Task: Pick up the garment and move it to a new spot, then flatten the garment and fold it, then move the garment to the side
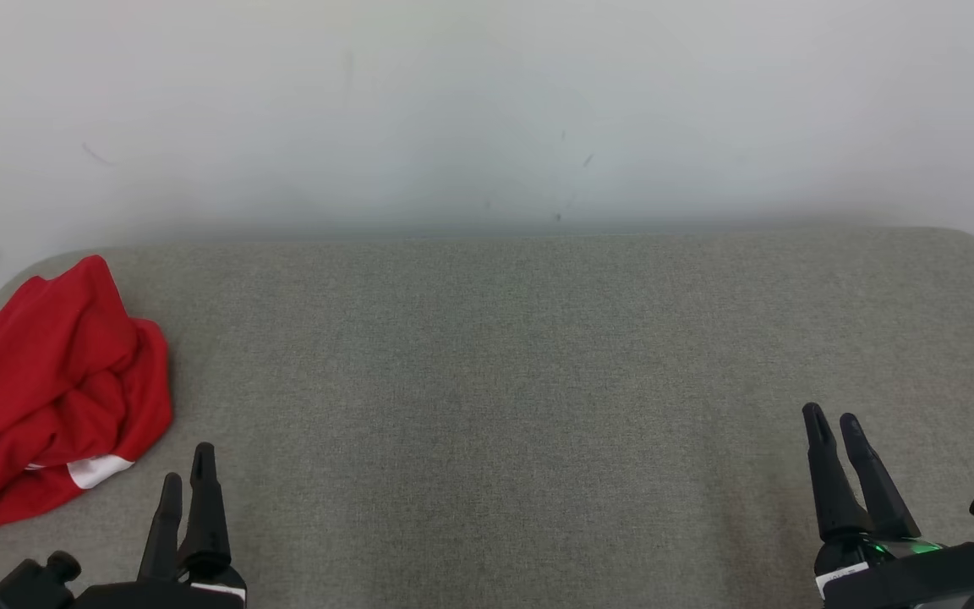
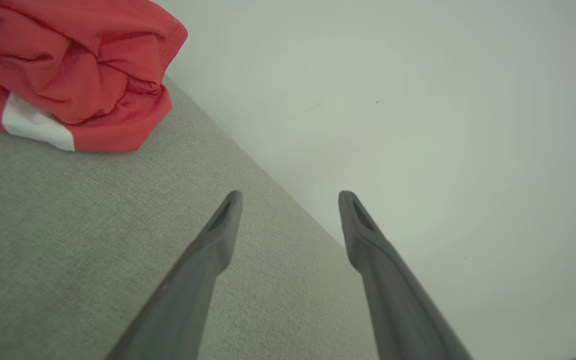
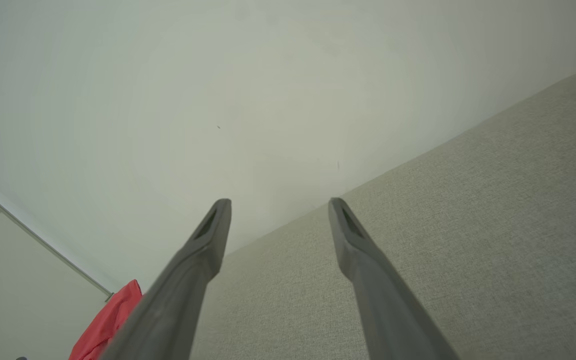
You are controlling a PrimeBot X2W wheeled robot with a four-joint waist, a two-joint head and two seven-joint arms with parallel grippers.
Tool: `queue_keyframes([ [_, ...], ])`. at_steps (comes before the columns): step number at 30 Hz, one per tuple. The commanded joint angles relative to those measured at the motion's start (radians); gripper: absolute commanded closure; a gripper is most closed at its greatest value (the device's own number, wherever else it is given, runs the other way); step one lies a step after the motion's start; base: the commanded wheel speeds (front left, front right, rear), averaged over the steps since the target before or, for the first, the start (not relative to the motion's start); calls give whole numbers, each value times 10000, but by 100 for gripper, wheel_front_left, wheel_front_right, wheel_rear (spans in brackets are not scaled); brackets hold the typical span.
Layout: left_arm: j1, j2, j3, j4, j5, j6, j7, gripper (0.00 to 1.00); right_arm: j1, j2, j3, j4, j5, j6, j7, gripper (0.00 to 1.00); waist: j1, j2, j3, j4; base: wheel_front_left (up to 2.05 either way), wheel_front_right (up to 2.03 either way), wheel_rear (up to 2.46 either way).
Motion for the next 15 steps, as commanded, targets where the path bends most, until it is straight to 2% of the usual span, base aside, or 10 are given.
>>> queue_keyframes([
  [1, -236, 94, -22, -40, 365, 44, -79, 0, -228, -14, -96, -114, -420, 0, 57, 0, 0, 0, -7, 0, 0, 0, 0],
  [15, -477, 434, -388, 689, 2347, 353, -214, 0, -379, 279, -241, -26, -2426, 0, 881, 0, 0, 0, -88, -35, 0, 0, 0],
])
